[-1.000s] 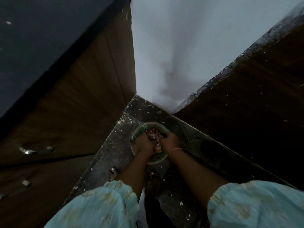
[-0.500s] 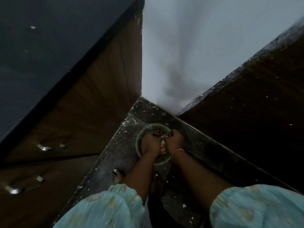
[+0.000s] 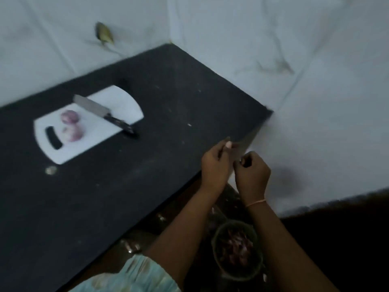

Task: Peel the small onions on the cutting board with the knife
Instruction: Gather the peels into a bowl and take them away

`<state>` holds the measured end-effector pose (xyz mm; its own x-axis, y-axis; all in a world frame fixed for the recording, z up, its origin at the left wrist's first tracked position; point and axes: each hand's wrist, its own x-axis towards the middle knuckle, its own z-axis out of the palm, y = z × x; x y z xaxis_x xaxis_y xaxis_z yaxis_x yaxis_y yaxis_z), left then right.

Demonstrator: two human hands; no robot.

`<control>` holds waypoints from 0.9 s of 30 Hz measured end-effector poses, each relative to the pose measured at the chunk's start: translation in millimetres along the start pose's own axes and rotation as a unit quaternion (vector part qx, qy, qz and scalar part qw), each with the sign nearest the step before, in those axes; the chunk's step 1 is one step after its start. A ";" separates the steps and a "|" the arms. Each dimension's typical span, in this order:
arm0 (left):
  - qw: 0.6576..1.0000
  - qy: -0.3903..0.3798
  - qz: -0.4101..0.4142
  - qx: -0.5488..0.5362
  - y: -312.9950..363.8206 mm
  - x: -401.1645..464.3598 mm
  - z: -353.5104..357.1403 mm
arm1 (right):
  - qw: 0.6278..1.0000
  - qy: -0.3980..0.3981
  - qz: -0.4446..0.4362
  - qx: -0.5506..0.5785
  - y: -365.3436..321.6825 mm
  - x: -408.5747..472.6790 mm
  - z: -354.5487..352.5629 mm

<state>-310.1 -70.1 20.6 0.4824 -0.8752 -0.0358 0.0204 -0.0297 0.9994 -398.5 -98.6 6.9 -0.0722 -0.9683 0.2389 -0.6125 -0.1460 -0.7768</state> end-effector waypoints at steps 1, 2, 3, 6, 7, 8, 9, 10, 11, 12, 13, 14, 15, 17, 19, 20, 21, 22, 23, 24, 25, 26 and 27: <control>1.000 0.019 0.018 0.005 10.7 5.6 -22.0 | 0.999 -0.021 -0.027 0.009 -22.4 -2.3 11.2; 0.999 0.037 0.027 0.010 21.1 8.7 -45.9 | 0.997 -0.044 -0.056 0.009 -42.3 -6.9 23.2; 0.997 0.065 0.046 0.014 31.0 13.1 -78.0 | 0.994 -0.073 -0.076 0.019 -68.2 -13.0 36.8; 0.980 0.179 0.067 0.048 46.2 8.2 -161.0 | 0.976 -0.139 -0.158 0.055 -109.5 -33.8 69.0; 0.969 0.226 0.064 0.071 53.3 4.7 -197.6 | 0.965 -0.180 -0.174 0.078 -129.4 -42.3 81.5; 0.962 0.253 0.044 0.092 51.4 1.9 -215.5 | 0.956 -0.217 -0.173 0.091 -131.5 -44.7 89.1; 0.954 0.279 0.027 0.109 50.2 -1.4 -238.2 | 0.948 -0.250 -0.172 0.096 -143.0 -46.7 96.2; 0.944 0.305 0.011 0.121 49.4 -8.4 -263.7 | 0.938 -0.277 -0.183 0.103 -155.4 -50.8 107.6; 0.938 0.321 -0.005 0.129 47.1 -13.1 -279.9 | 0.931 -0.295 -0.191 0.102 -164.7 -51.5 113.9; 0.932 0.333 -0.016 0.141 44.8 -17.0 -291.9 | 0.925 -0.311 -0.194 0.104 -172.5 -51.1 121.1; 0.926 0.343 -0.024 0.155 43.0 -19.5 -305.9 | 0.917 -0.333 -0.194 0.101 -185.7 -50.6 130.7; 0.923 0.345 -0.036 0.167 39.6 -18.4 -313.2 | 0.912 -0.349 -0.193 0.094 -194.4 -47.8 139.0; 0.918 0.349 -0.048 0.182 35.6 -15.1 -321.6 | 0.907 -0.365 -0.189 0.089 -204.4 -46.0 150.3; 0.915 0.338 -0.062 0.209 29.7 -4.6 -329.6 | 0.904 -0.374 -0.196 0.065 -215.6 -41.2 170.3; 0.914 0.328 -0.079 0.224 28.7 12.8 -334.9 | 0.902 -0.362 -0.236 -0.004 -223.8 -30.8 191.2; 0.910 0.326 -0.090 0.238 28.6 22.8 -337.4 | 0.898 -0.361 -0.248 -0.039 -227.1 -23.2 201.2; 0.906 0.322 -0.098 0.257 28.5 31.1 -340.0 | 0.895 -0.362 -0.252 -0.065 -229.0 -16.2 208.5; 0.902 0.316 -0.107 0.275 27.1 39.6 -343.2 | 0.892 -0.366 -0.251 -0.087 -229.4 -8.6 216.1; 0.898 0.314 -0.119 0.285 24.1 48.8 -346.1 | 0.887 -0.375 -0.250 -0.106 -228.8 -0.7 226.0; 0.894 0.314 -0.132 0.290 21.9 55.7 -348.5 | 0.880 -0.386 -0.247 -0.122 -227.5 4.6 233.5; 0.891 0.319 -0.142 0.290 19.1 62.5 -349.2 | 0.872 -0.401 -0.249 -0.130 -225.3 9.4 242.8; 0.890 0.325 -0.143 0.284 17.2 66.5 -349.0 | 0.867 -0.410 -0.252 -0.133 -223.0 11.7 249.0; 0.890 0.332 -0.136 0.280 16.1 68.4 -347.4 | 0.862 -0.413 -0.260 -0.135 -220.8 12.1 253.1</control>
<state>27.5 37.4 33.1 0.9417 -0.3252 -0.0857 -0.1338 -0.5961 0.7917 -64.9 -129.3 33.9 0.7850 -0.6156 -0.0689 -0.5613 -0.6599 -0.4995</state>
